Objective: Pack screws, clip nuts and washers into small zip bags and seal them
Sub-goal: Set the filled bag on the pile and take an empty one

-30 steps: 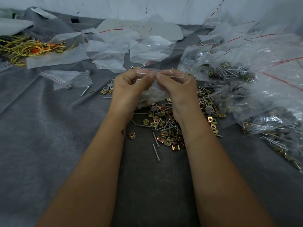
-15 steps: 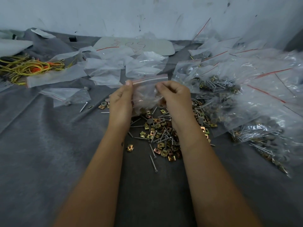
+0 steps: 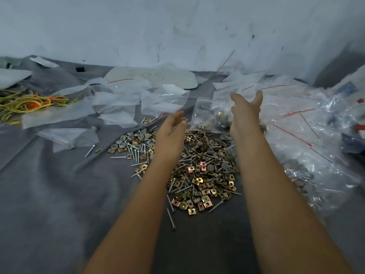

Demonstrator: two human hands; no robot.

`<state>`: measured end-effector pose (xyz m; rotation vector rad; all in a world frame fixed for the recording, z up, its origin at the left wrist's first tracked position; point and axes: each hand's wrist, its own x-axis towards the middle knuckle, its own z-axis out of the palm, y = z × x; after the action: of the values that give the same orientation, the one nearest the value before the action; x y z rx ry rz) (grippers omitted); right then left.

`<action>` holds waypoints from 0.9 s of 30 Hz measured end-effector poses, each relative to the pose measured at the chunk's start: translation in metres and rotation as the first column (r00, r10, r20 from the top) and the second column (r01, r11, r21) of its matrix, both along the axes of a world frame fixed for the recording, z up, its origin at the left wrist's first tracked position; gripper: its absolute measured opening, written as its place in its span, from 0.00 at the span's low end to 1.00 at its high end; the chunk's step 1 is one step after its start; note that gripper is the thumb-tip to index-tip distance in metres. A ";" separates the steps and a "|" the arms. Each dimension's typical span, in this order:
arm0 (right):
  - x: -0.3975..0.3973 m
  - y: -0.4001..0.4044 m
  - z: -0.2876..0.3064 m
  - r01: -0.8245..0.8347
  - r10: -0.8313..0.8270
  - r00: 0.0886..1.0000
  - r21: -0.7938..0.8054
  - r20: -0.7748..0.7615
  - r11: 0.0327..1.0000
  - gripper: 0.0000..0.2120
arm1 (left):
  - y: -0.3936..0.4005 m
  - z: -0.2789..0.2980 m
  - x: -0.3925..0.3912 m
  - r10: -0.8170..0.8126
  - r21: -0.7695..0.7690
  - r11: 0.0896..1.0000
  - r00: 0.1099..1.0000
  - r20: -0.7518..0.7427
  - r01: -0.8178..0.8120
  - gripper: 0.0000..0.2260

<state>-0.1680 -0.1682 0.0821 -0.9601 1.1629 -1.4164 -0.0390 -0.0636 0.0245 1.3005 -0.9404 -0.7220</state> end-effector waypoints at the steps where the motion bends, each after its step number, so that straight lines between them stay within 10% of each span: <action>1: 0.007 0.007 -0.008 -0.018 0.017 0.998 -0.006 -0.064 1.000 0.40 | 0.002 -0.003 0.002 0.021 0.006 1.000 1.000 -0.012 -0.021 0.14; 6: 0.059 0.057 -0.052 -0.267 0.230 0.916 -0.073 -0.329 0.961 0.22 | 0.019 -0.006 0.027 0.225 0.035 0.972 0.959 0.171 -0.234 0.15; 9: 0.085 0.081 -0.070 -0.454 0.365 0.788 -0.066 -0.495 0.889 0.13 | 0.028 -0.004 0.064 0.357 0.075 0.874 0.740 0.570 -0.480 0.17; 11: 0.096 0.094 -0.076 -0.543 0.402 0.702 -0.076 -0.588 0.837 0.09 | 0.036 -0.007 0.092 0.293 0.200 0.761 0.602 0.743 -0.617 0.20; 15: 0.105 0.103 -0.071 -0.596 0.403 0.627 -0.077 -0.667 0.799 0.09 | 0.049 -0.013 0.127 0.114 0.504 0.603 0.692 0.713 -0.619 0.26; 18: 0.105 0.103 -0.068 -0.609 0.416 0.620 -0.073 -0.665 0.790 0.09 | 0.045 -0.016 0.130 0.045 0.492 0.521 0.598 0.800 -0.697 0.24; 22: 0.098 0.095 -0.068 -0.601 0.440 0.627 -0.041 -0.643 0.798 0.10 | 0.019 -0.011 0.129 0.135 0.192 0.714 0.402 0.906 -0.673 0.25; 27: 0.091 0.076 -0.060 -0.592 0.378 0.587 -0.062 -0.716 0.804 0.09 | -0.038 -0.002 0.144 0.061 0.208 0.866 0.510 0.858 -0.454 0.27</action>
<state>-0.0767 -0.0922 0.0220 -1.9731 1.0513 -0.7766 0.1048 -0.1016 0.0228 2.2204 -1.3304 0.0343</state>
